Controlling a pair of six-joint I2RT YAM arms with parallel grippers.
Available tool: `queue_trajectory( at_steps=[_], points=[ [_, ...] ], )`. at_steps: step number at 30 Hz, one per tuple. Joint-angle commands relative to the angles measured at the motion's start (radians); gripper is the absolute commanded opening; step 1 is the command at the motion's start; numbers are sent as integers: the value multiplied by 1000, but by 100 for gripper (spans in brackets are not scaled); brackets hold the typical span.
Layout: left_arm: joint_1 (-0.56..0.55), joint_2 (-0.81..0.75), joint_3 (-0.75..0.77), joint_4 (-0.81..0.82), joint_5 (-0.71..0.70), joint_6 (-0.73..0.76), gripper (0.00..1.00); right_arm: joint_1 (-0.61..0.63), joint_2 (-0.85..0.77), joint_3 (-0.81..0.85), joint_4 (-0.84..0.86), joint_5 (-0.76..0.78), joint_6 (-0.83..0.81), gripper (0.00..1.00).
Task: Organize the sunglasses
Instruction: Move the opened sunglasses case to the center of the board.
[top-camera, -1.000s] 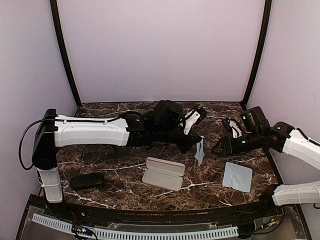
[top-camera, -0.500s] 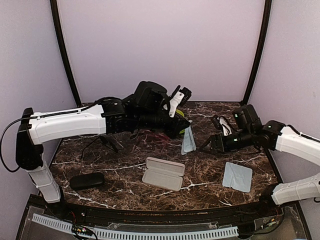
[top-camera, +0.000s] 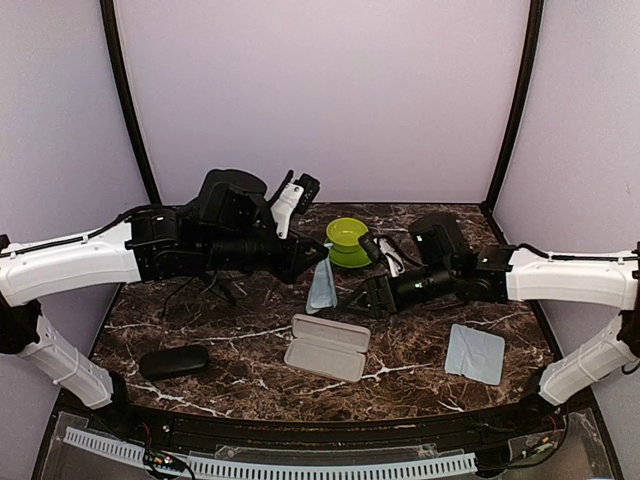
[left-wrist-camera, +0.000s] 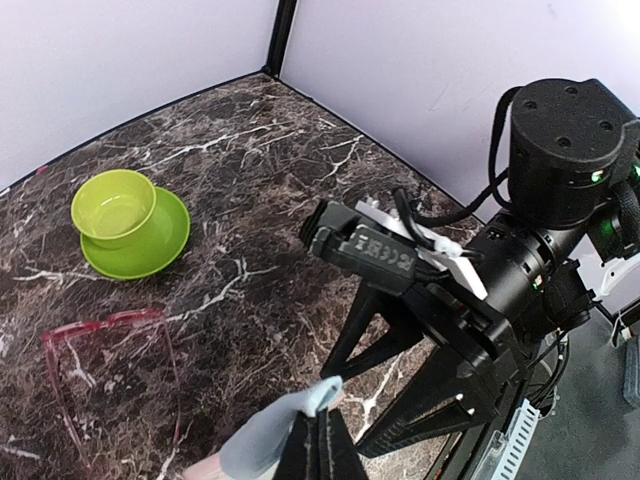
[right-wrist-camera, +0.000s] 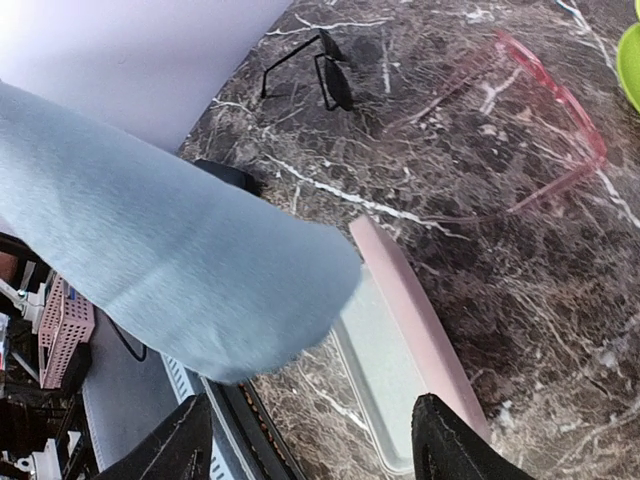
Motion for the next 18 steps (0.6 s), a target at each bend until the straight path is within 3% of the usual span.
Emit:
queue_trajectory(
  at_steps=[1,5,12,18],
  points=[
    [3,-71,-27,-100,-78,-70,0,40,54,58,127,-17,-16,69],
    [3,-120,-51,-215,-147,-87,0,73,108,90,112,6,-28,68],
    [9,-172,-38,-574,-384,-137,0,75,125,105,50,65,-38,68],
    [8,-198,-141,-566,-363,-197,0,75,139,145,-136,206,-117,73]
  ],
)
